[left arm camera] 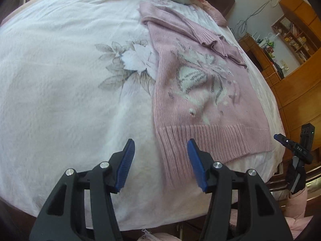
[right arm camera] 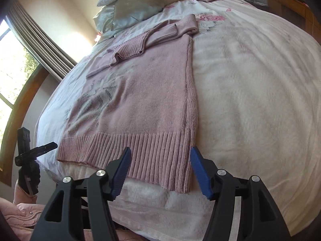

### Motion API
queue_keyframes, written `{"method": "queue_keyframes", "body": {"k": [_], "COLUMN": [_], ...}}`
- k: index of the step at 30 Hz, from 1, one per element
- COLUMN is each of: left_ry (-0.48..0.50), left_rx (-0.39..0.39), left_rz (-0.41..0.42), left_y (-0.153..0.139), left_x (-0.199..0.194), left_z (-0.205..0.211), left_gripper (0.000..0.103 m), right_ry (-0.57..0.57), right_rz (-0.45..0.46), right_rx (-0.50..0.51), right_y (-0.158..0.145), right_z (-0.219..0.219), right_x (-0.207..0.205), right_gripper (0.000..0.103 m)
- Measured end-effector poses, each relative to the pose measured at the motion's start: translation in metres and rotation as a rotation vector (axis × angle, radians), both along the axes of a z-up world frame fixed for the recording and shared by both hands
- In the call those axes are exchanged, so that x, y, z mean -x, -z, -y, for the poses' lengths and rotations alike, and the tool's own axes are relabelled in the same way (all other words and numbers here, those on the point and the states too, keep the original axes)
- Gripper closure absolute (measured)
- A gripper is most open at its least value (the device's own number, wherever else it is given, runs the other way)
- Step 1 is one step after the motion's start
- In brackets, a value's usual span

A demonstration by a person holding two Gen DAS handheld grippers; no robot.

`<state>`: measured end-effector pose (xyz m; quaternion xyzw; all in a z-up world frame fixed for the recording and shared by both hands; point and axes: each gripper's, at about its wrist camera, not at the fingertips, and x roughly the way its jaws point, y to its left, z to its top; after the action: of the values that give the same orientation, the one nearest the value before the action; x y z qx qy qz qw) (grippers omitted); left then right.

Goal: Fold small clothes
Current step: 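Grasp the ribbed hem with both grippers and lift it toward the collar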

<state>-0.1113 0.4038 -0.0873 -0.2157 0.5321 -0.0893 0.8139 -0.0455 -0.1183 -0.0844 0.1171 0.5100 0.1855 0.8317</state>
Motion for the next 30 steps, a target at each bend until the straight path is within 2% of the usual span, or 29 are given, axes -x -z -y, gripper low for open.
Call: {"method": "queue_keyframes", "body": {"k": [5,10,14,17,19,20,21,24,26,27,29,30], "left_ry": [0.017,0.021,0.053,0.061,0.085,0.088,0.083,0.046,0.018,0.009,-0.006,-0.011], "left_rx": [0.040,0.068,0.076,0.137,0.193,0.209,0.211,0.233,0.258,0.261,0.288,0.295], "left_rz": [-0.029,-0.037,-0.037,-0.058,-0.071,-0.079,-0.086,-0.112,-0.122,-0.127,-0.128,-0.126], "left_y": [0.014,0.019,0.019,0.022,0.025,0.027,0.031,0.040,0.043,0.044,0.045,0.046], "left_x": [0.008,-0.001,-0.006,-0.006,-0.005,-0.005,-0.006,-0.009,-0.008,-0.008,-0.006,-0.006], "left_z": [0.012,0.020,0.034,0.043,0.048,0.050,0.051,0.047,0.040,0.037,0.031,0.029], "left_gripper": [0.046,0.043,0.044,0.045,0.054,0.055,0.055,0.067,0.078,0.089,0.093,0.094], "right_ry": [0.032,0.040,0.018,-0.006,-0.039,-0.047,-0.042,-0.022,-0.018,-0.020,-0.025,-0.025], "right_rz": [-0.036,-0.079,-0.082,-0.079,-0.064,-0.064,-0.067,-0.088,-0.088,-0.082,-0.072,-0.072], "right_rx": [0.015,0.015,0.015,0.002,-0.095,-0.135,-0.136,-0.130,-0.142,-0.135,-0.115,-0.123], "right_y": [0.017,0.034,0.038,0.037,0.032,0.031,0.031,0.038,0.039,0.038,0.035,0.035], "right_z": [0.010,0.015,0.010,0.005,0.005,0.005,0.005,0.006,0.007,0.007,0.009,0.012], "right_x": [0.008,0.004,0.000,0.000,0.001,0.000,-0.002,-0.008,-0.009,-0.008,-0.005,-0.005], "right_gripper": [0.041,0.041,0.035,0.033,0.033,0.033,0.033,0.035,0.035,0.039,0.056,0.074]}}
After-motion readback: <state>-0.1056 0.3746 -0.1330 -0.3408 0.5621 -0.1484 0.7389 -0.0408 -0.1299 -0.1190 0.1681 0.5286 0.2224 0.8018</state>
